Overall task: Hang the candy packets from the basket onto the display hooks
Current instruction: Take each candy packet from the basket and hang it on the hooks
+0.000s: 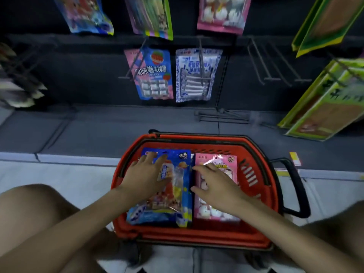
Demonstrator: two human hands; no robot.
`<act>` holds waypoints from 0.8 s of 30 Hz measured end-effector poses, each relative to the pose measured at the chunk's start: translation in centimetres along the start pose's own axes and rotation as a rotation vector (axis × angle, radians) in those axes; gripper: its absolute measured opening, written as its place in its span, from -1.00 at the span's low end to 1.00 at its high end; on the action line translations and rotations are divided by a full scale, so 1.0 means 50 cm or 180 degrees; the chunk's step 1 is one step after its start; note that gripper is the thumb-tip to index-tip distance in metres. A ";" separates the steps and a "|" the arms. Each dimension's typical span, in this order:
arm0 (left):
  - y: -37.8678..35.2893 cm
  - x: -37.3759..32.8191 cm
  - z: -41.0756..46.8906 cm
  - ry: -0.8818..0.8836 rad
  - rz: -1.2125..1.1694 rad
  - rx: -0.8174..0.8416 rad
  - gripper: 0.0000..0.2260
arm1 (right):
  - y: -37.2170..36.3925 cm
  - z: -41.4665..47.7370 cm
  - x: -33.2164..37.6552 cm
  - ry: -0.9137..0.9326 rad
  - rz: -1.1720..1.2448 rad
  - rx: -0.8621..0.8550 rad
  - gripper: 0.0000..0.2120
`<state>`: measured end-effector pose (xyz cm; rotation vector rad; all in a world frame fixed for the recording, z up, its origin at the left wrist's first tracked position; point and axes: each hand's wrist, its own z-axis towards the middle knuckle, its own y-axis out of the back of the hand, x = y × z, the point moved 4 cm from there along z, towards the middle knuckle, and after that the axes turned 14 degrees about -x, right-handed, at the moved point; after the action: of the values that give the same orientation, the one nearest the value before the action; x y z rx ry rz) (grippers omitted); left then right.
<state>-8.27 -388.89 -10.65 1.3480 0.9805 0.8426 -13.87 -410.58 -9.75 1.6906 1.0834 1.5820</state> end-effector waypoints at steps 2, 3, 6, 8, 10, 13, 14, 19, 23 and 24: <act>-0.008 0.000 -0.009 0.0126 -0.0055 0.0055 -0.27 | -0.015 -0.003 0.002 -0.0097 0.0067 0.0059 -0.37; -0.012 0.005 -0.010 0.0188 -0.0106 0.0039 -0.26 | -0.024 -0.006 0.002 -0.0147 0.0122 0.0093 -0.38; -0.028 0.032 -0.017 0.0500 -0.0300 0.0098 -0.20 | -0.055 -0.013 -0.003 -0.0360 0.0412 0.0216 -0.39; -0.044 0.050 -0.030 0.0777 -0.0419 0.0229 -0.16 | -0.074 -0.012 -0.011 -0.0591 0.0711 0.0283 -0.37; -0.062 0.066 -0.043 0.1089 -0.0708 0.0440 -0.15 | -0.088 -0.011 -0.021 -0.0929 0.1107 0.0401 -0.33; -0.081 0.080 -0.060 0.1379 -0.1638 0.0738 -0.17 | -0.103 -0.009 -0.041 -0.1483 0.1814 0.0491 -0.26; -0.083 0.080 -0.063 0.1403 -0.1953 0.0766 -0.21 | -0.107 -0.008 -0.047 -0.1650 0.2040 0.0476 -0.25; -0.074 0.072 -0.068 0.1590 -0.2451 0.0525 -0.32 | -0.120 -0.007 -0.050 -0.1963 0.2675 0.0466 -0.31; -0.058 0.073 -0.059 0.1650 -0.2319 0.0295 -0.32 | -0.128 -0.010 -0.060 -0.2439 0.3116 0.0296 -0.39; -0.055 0.073 -0.056 0.1611 -0.2292 0.0225 -0.32 | -0.129 -0.009 -0.065 -0.2524 0.3161 0.0252 -0.40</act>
<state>-9.60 -384.62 -13.62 0.7345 1.7627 0.5900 -15.32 -410.16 -16.82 2.7671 -0.1558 1.0768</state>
